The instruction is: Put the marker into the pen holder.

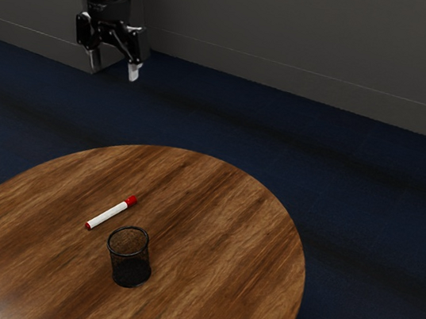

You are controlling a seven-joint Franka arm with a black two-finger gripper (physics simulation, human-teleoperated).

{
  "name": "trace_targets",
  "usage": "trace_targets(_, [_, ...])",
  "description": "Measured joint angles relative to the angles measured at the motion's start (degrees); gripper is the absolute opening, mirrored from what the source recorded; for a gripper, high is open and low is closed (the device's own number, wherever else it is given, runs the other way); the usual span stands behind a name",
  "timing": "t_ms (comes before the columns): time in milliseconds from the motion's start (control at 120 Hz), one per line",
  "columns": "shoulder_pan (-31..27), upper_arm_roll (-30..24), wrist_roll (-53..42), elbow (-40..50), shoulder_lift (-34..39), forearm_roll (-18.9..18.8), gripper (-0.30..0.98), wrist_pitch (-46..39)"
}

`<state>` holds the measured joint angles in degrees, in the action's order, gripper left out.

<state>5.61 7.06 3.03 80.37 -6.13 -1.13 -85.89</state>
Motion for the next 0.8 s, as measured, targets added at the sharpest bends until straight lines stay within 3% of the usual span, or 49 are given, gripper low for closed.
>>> trace_targets(192, [0.07,-0.25,0.10,0.63,1.08,-0.86,0.69,-0.22])
trace_targets(333, [1.89,1.56,-0.15,15.37,6.41,-2.95,0.69,-3.90])
trace_targets(592, [0.71,2.48,-0.28,35.51,3.61,-3.44,0.69,-22.52])
trace_targets(800, [-0.05,2.50,-1.89,39.26,-3.70,-3.55,0.69,-37.38])
